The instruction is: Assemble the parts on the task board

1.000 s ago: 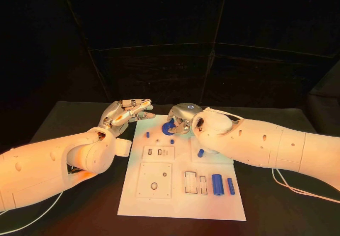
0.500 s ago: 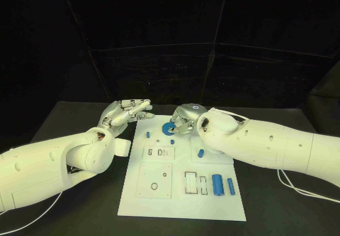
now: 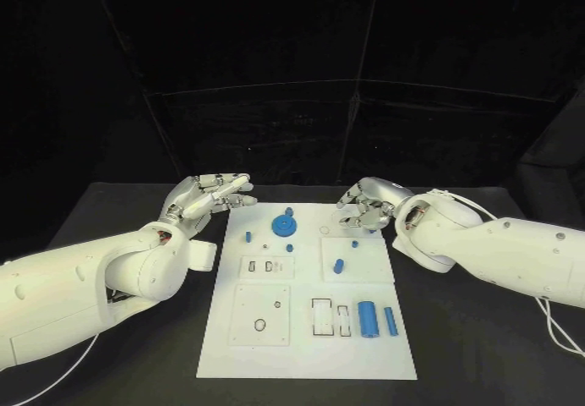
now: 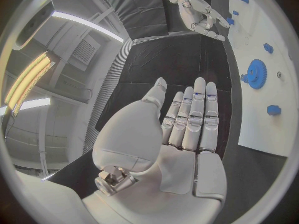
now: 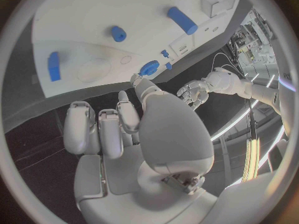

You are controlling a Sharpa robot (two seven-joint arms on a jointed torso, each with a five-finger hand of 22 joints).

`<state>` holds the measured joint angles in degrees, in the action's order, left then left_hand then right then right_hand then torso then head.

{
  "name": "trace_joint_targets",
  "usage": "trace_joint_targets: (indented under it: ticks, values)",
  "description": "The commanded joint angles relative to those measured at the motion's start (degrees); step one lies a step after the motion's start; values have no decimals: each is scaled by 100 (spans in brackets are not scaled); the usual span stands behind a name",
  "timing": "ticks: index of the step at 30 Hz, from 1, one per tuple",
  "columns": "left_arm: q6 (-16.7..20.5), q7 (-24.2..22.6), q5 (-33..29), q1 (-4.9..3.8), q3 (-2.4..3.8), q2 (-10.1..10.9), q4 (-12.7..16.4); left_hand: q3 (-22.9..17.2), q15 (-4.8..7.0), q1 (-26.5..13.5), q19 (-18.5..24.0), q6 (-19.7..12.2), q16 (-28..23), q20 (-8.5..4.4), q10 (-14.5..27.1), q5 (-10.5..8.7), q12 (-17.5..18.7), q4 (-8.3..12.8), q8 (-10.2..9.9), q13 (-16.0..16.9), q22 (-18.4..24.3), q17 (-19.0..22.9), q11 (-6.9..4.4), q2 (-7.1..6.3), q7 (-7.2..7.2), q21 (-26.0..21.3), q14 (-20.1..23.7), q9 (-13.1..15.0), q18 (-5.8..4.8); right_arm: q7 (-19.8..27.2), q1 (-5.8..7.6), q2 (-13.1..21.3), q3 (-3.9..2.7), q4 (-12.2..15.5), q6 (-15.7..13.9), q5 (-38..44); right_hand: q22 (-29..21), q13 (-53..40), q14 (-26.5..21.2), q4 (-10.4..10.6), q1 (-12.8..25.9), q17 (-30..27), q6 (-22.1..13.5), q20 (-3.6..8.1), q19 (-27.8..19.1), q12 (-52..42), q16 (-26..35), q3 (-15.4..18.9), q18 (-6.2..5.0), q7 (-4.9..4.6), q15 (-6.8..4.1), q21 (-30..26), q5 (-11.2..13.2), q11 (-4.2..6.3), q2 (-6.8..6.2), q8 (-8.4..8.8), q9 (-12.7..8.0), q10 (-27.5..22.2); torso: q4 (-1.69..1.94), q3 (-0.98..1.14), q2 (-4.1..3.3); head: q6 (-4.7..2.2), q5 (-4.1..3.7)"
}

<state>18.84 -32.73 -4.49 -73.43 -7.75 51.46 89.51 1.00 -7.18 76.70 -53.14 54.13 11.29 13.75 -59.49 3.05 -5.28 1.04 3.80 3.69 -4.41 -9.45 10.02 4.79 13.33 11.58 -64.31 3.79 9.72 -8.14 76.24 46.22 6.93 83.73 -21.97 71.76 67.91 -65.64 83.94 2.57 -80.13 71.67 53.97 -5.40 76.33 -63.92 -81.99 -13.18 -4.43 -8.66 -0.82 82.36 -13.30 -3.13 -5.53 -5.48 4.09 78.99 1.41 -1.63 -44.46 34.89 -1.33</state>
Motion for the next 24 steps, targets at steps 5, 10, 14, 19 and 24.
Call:
trace_joint_targets:
  ticks: [5, 10, 14, 19, 24]
  values:
    - [-224, -33, 32, -9, 4, -19, -59, -6, 12, 37, -43, 57, -44, -7, -41, -30, -27, 61, 31, 1, 10, -10, -4, 45, 4, -34, -23, 3, 82, 992, 20, 552, 3, 167, 80, -1630, -1852, 3255, -213, -298, 99, -2140, 209, 56, -1060, 3996, 1451, -751, -325, 67, -149, -992, 8, 59, -185, -26, -19, -548, -47, 24, 61, 8, -97]
    - [-258, -27, 42, -8, 3, -40, -88, -6, 12, 39, -45, 57, -48, -8, -42, -30, -25, 66, 30, 1, 11, -11, -3, 42, 7, -36, -23, 3, 82, 1264, 17, 738, 7, 82, 164, -1440, -3616, 3875, -956, -503, 148, -4287, 67, 45, -2087, 4828, 3399, -1047, -612, -10, -35, -2262, -5, 12, -418, 98, -28, -636, -42, 34, 43, -3, -141]
    - [-272, -18, 44, -7, 3, -58, -108, -2, 11, 35, -48, 55, -55, -8, -41, -31, -21, 71, 25, 0, 13, -11, 1, 35, 15, -40, -22, 1, 81, 1382, 12, 770, 9, -50, 97, -1300, -3802, 4086, -725, -612, 149, -4445, 156, 31, -1964, 4959, 3756, -1076, -621, 3, -42, -2524, 32, 3, -449, 42, -3, -526, -49, 42, 39, 1, -129]
    - [-280, -7, 45, -3, 2, -79, -135, 4, 9, 29, -50, 53, -62, -8, -40, -31, -16, 74, 20, -1, 15, -12, 6, 28, 23, -44, -22, -1, 80, 1404, -5, 712, 12, -256, -57, -1063, -2366, 3444, 348, -664, 349, -1161, 102, 146, -802, 4013, 1145, -719, -379, 111, -168, -1544, -187, 101, -638, 36, -7, 36, -63, 36, 43, -6, -134]
    - [-292, 0, 45, 2, 2, -104, -154, 4, 9, 29, -50, 53, -62, -8, -40, -31, -16, 74, 20, -1, 15, -12, 6, 28, 23, -44, -22, -1, 80, 1243, -34, 596, 13, -426, -74, -669, -399, 60, 442, -616, 432, 778, -122, 77, 58, 135, -235, -131, -47, 59, -80, -374, -299, 18, -379, -124, 7, 98, -50, 28, 36, 3, -164]
